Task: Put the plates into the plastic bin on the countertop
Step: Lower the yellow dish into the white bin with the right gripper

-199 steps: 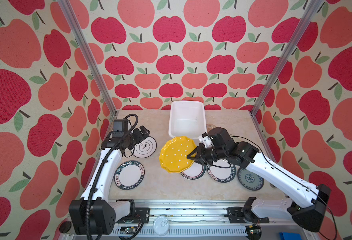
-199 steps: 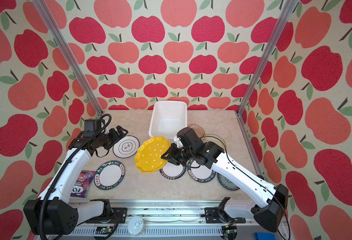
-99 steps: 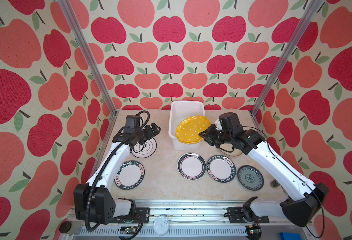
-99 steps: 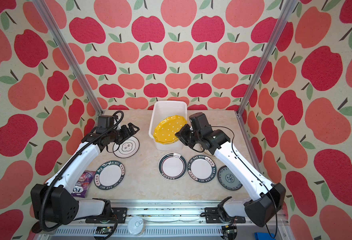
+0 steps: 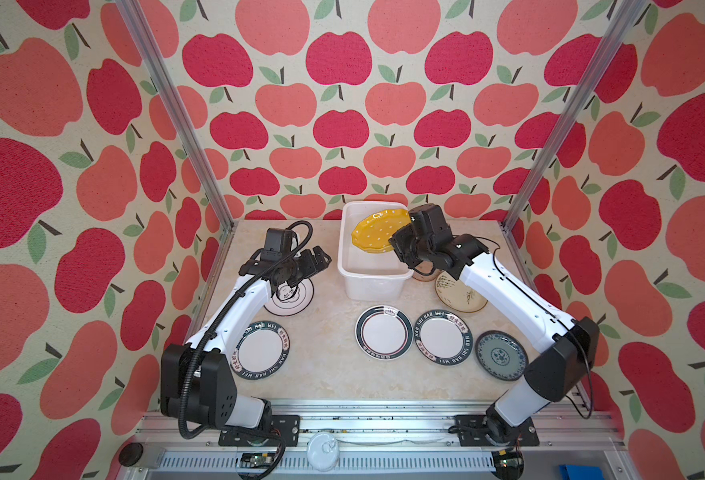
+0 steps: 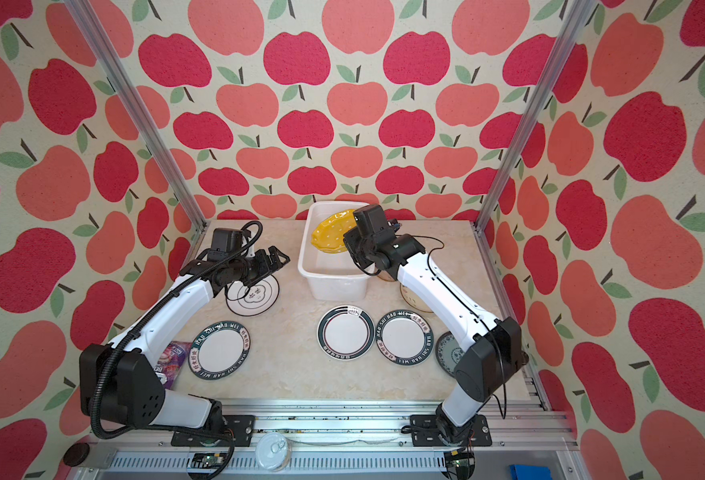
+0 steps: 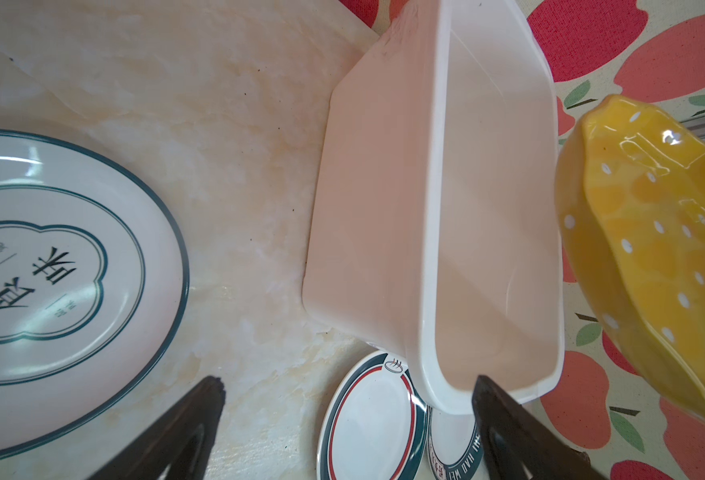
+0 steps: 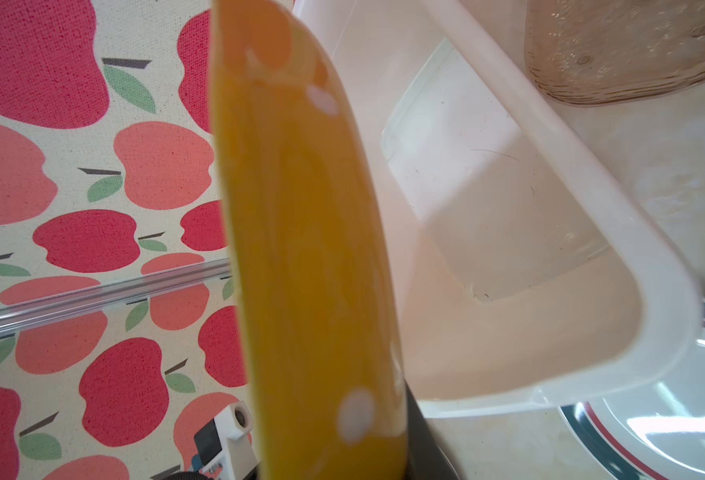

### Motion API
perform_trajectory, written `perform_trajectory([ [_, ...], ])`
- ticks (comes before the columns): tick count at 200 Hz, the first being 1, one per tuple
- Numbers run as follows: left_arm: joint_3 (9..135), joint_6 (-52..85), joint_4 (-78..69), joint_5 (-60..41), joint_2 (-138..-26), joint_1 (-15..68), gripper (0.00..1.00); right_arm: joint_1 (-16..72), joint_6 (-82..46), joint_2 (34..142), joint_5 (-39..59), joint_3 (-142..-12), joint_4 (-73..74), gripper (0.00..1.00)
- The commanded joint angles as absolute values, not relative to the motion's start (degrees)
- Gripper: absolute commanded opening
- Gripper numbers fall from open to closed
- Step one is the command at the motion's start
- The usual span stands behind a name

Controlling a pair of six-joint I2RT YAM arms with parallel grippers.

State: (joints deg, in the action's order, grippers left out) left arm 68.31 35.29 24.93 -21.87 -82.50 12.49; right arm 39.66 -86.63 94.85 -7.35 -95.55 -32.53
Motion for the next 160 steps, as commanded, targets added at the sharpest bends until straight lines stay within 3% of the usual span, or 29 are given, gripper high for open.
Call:
perform_trajectory([
  [1, 68.96, 36.14, 21.92, -22.59, -82.32, 12.82, 0.96, 40.66, -91.13, 96.94, -14.05, -102.52, -27.86, 0.00],
  [66, 69.32, 36.63, 19.16, -23.89, -83.34, 13.48, 0.96, 42.76, -95.25, 107.13, -23.63, -114.95, -34.23, 0.00],
  [160, 68.05, 35.75, 19.06, -24.27, -82.37, 13.54, 0.96, 42.77, -97.45, 116.76, -25.79, -120.28, -35.87, 0.00],
])
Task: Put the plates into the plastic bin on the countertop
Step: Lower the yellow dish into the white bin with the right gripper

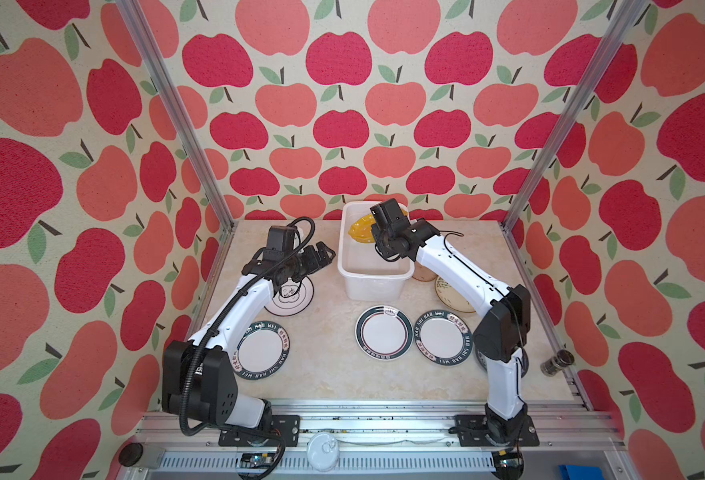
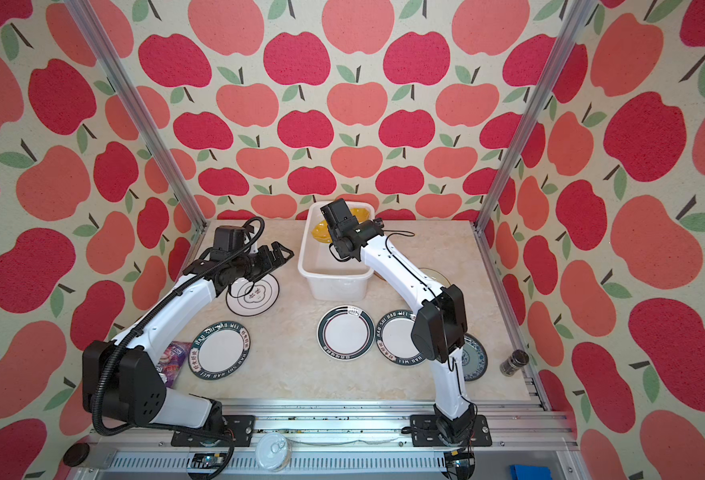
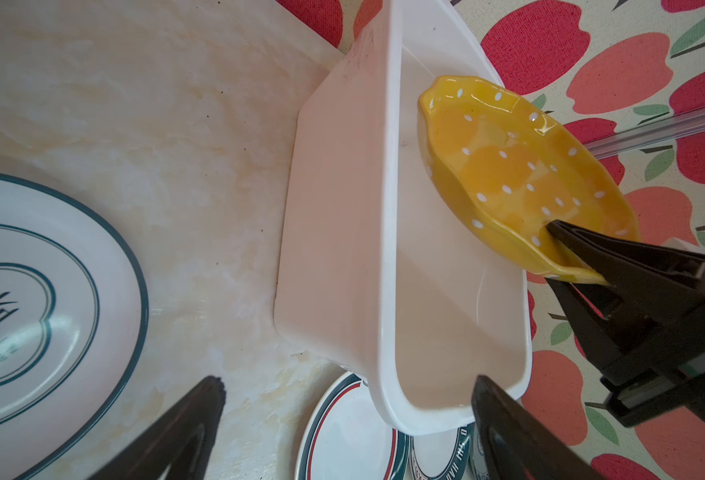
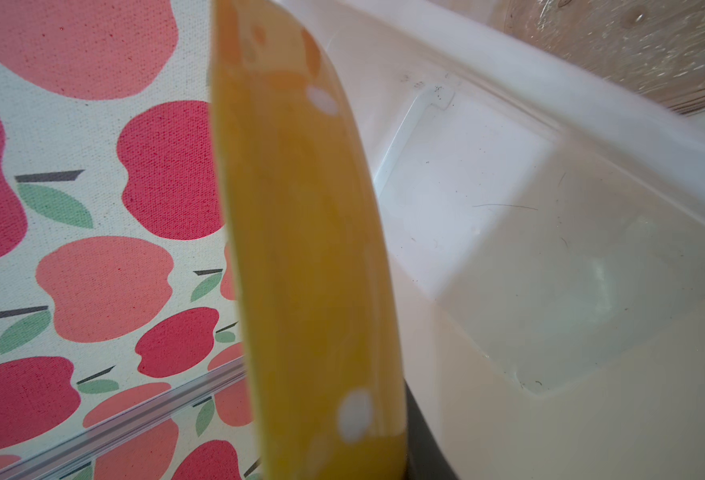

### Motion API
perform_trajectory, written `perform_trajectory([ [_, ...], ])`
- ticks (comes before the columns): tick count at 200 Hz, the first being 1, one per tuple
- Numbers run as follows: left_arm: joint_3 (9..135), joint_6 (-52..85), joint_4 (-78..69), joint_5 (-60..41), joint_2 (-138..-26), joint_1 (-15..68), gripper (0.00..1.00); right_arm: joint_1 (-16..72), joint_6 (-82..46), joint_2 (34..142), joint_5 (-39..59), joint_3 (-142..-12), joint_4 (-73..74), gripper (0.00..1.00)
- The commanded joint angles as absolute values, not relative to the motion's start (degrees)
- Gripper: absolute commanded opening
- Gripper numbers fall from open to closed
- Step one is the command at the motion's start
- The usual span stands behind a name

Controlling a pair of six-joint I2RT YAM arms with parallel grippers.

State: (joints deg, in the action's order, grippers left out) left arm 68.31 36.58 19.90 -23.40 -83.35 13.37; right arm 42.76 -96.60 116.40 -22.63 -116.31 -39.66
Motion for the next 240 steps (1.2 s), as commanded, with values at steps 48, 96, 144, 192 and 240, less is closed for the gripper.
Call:
perform_trajectory([
  [48, 67.50, 35.61, 19.23, -25.37, -82.13, 13.60, 0.96, 42.58, -97.25, 119.84, -25.36, -119.55, -34.54, 0.00],
  [96, 67.94, 34.76, 20.23, -26.16, -82.39, 13.54, 0.96, 42.39, -96.42, 122.19, -24.98, -117.84, -32.88, 0.00],
  [144, 67.51, 34.46, 20.47, -26.82, -82.38, 13.54, 0.96, 41.86, -94.88, 124.54, -24.21, -117.78, -32.87, 0.00],
  [192, 67.41, 34.37, 20.30, -27.48, -82.58, 13.57, 0.96, 41.45, -92.86, 125.97, -23.27, -117.23, -32.16, 0.00],
  [240, 67.34, 33.94, 20.99, -27.59, -82.09, 13.54, 0.96, 41.27, -93.74, 125.95, -21.77, -113.38, -29.78, 0.06],
])
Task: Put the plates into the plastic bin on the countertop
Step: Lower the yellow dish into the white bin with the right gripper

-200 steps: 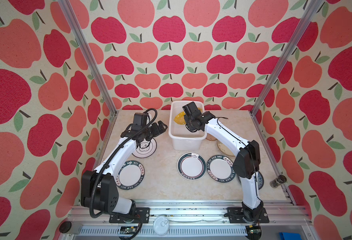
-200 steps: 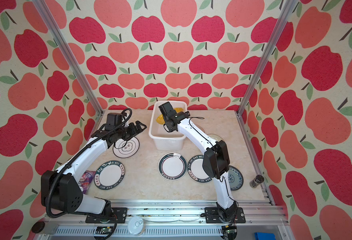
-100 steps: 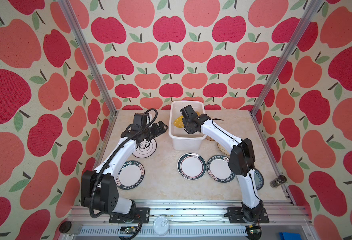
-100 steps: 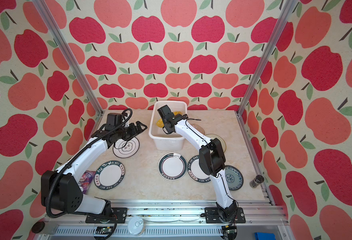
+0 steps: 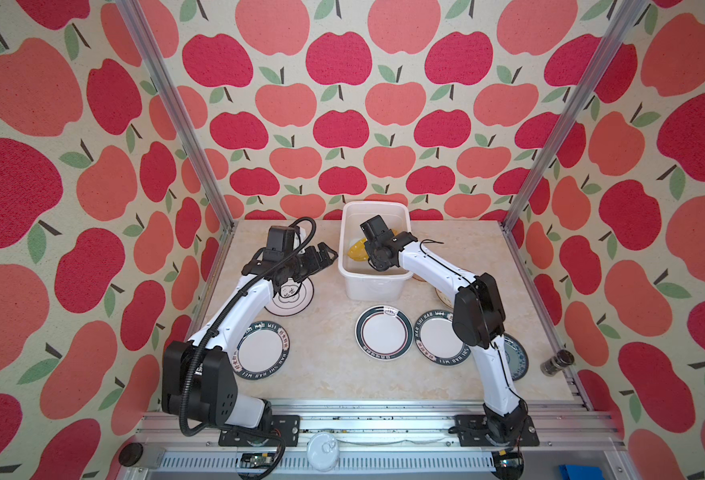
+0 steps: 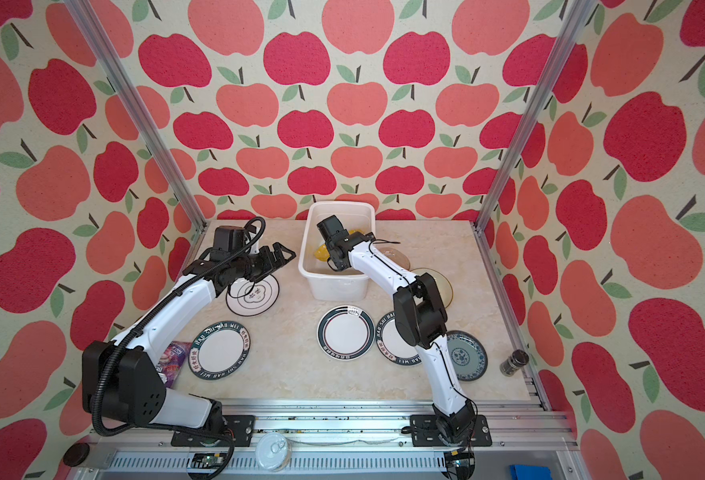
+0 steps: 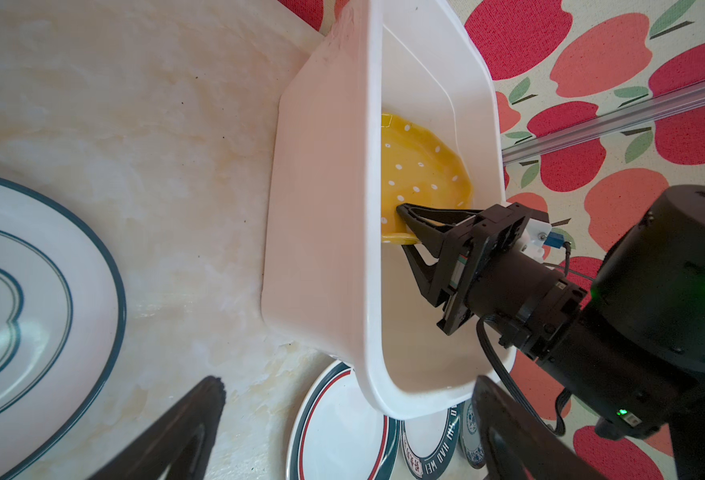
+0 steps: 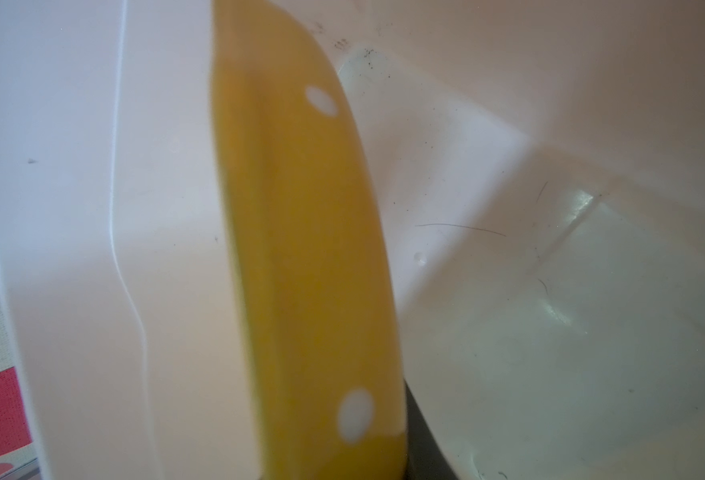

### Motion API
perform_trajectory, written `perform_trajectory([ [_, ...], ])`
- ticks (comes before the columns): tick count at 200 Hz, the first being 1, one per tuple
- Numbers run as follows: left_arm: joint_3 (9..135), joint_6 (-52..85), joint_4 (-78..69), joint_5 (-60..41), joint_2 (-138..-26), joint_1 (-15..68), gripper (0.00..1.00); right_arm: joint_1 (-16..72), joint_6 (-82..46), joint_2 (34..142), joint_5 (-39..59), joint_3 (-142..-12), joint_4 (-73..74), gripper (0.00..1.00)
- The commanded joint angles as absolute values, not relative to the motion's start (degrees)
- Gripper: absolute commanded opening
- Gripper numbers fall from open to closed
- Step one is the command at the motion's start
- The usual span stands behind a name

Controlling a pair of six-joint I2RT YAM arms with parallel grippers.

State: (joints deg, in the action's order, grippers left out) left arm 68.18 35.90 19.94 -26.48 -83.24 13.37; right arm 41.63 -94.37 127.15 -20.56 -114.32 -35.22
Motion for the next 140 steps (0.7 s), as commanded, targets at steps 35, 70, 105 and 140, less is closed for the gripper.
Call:
perform_trajectory([
  [35, 67.26, 33.40, 21.69, -27.47, -81.87, 13.54, 0.96, 41.08, -93.69, 125.47, -21.13, -110.99, -27.50, 0.18],
  [70, 67.41, 33.32, 21.88, -27.36, -81.93, 13.54, 0.96, 40.96, -92.84, 125.80, -20.28, -110.62, -27.15, 0.28],
  [105, 67.32, 33.30, 22.13, -27.23, -81.98, 13.54, 0.96, 41.03, -91.47, 126.37, -19.51, -110.99, -27.51, 0.41],
  [140, 67.25, 33.13, 22.21, -27.30, -82.09, 13.40, 0.96, 41.13, -89.55, 127.38, -18.74, -112.26, -27.81, 0.48],
])
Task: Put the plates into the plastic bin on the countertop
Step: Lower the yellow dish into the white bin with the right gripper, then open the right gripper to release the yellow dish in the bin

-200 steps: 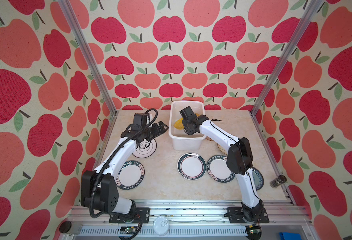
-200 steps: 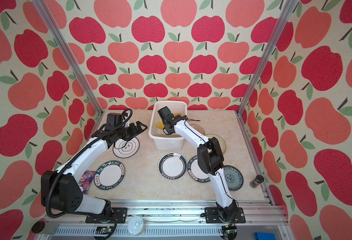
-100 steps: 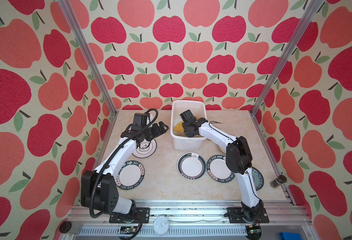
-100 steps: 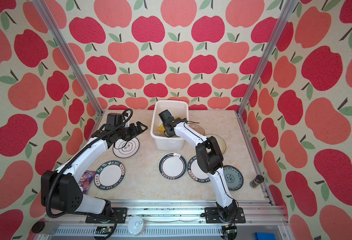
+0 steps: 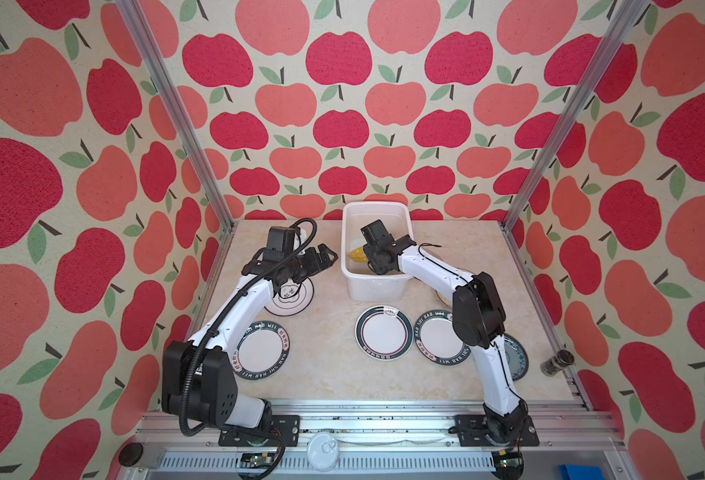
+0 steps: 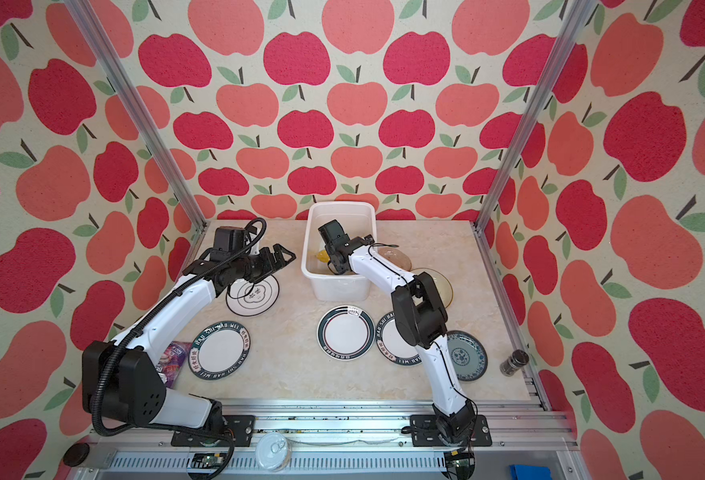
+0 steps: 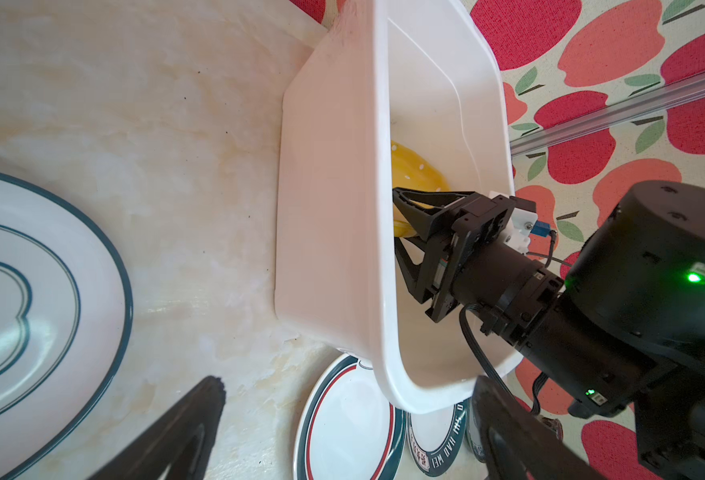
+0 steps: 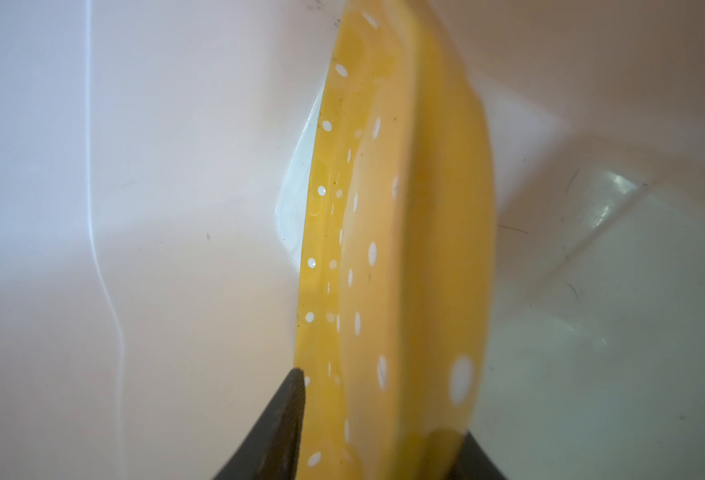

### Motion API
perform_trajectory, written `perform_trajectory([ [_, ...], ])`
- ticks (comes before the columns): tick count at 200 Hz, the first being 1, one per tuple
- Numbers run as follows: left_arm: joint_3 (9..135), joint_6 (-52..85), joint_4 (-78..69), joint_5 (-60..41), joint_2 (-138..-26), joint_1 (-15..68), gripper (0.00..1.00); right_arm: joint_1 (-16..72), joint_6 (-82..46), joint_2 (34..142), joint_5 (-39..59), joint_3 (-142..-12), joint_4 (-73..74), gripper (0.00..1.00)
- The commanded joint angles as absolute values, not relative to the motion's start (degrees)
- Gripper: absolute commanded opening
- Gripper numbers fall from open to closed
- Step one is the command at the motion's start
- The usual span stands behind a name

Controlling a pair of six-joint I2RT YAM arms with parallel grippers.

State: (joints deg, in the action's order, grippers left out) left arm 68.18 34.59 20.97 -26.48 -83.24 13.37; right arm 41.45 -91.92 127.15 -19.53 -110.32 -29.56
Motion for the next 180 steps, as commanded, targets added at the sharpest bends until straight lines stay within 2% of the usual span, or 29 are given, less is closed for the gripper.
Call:
perform_trajectory([
  [1, 67.24, 33.13, 22.23, -27.32, -82.09, 13.42, 0.96, 41.13, -89.47, 127.41, -18.64, -112.29, -27.84, 0.48],
  [16, 67.24, 33.05, 22.18, -27.40, -82.11, 13.21, 0.96, 41.15, -89.04, 128.04, -18.30, -113.46, -29.30, 0.50],
  [60, 66.82, 32.87, 22.19, -27.47, -81.92, 12.84, 0.96, 41.24, -89.21, 129.58, -17.41, -116.88, -35.66, 0.68],
  [180, 65.68, 32.70, 21.87, -26.55, -80.34, 10.82, 0.96, 41.55, -88.96, 136.19, -12.06, -127.93, -52.68, 0.79],
])
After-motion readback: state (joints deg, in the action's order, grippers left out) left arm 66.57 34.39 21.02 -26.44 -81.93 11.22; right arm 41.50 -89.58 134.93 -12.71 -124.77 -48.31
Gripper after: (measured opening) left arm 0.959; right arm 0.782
